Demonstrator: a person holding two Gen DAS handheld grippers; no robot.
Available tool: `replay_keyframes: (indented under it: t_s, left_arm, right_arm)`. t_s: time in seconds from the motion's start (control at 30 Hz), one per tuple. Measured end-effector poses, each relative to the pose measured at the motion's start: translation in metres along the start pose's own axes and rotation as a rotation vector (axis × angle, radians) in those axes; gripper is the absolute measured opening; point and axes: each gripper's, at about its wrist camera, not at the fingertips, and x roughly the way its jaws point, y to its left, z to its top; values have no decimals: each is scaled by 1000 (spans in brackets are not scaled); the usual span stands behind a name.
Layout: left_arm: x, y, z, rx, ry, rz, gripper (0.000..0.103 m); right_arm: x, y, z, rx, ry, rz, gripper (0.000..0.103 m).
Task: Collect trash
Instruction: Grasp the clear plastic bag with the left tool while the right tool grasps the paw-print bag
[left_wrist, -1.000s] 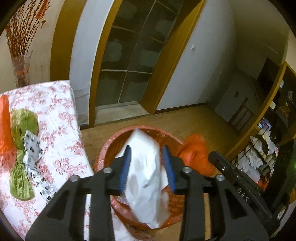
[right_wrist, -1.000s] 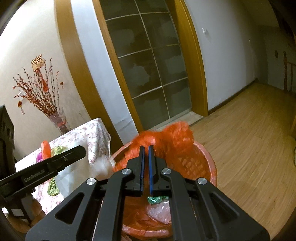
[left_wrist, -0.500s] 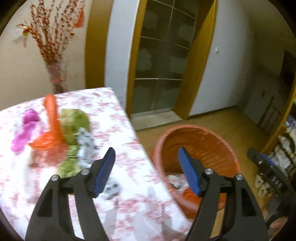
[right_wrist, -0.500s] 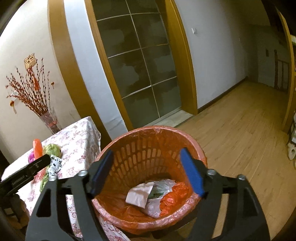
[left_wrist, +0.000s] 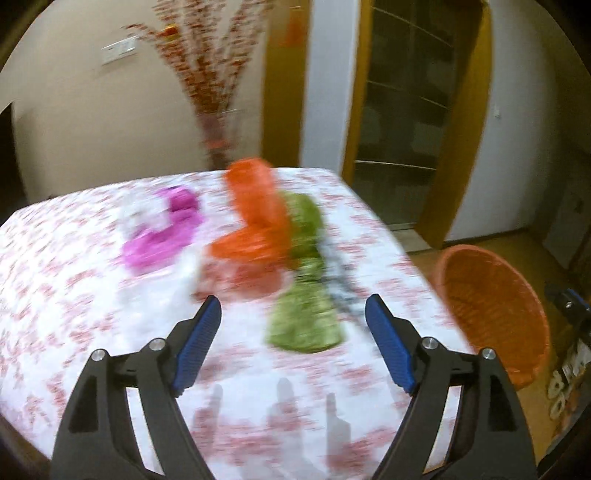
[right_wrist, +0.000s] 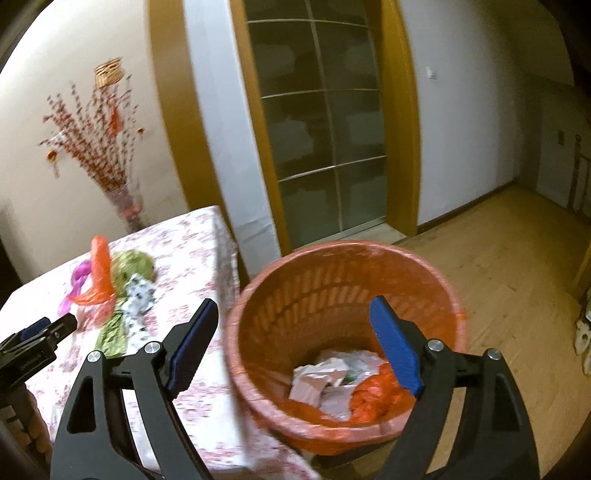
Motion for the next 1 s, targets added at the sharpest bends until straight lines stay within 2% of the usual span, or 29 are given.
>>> replay_keyframes:
  t_s: [0.17, 0.27, 0.33, 0.5, 0.77, 0.8, 0.83, 1.0]
  left_arm:
    - [0, 53, -6, -76, 17, 70, 79]
    - [0, 76, -6, -100, 13, 104, 79]
    - [1, 85, -4, -106, 10, 116, 79]
    - [6, 103, -1, -119, 15, 124, 79]
    - [26, 122, 2, -147, 70, 100, 79]
    - [29, 123, 2, -150, 78, 94, 79]
    - [33, 123, 3, -153, 85, 87, 79]
    - [47, 119, 6, -146, 112, 63, 78]
  right_arm:
    - [16, 41, -2, -35, 54, 103, 82]
    - [32, 69, -3, -73, 101, 162, 70]
    - [46, 88, -4, -100, 145, 201, 58]
    - [77, 124, -8, -134, 223, 252, 49]
    - [121, 153, -25, -203, 354, 232, 39]
    - [124, 154, -29, -215, 364, 221, 34]
    - [121, 155, -29, -238, 337, 196, 24]
    - [113, 145, -29, -226, 328, 163, 9]
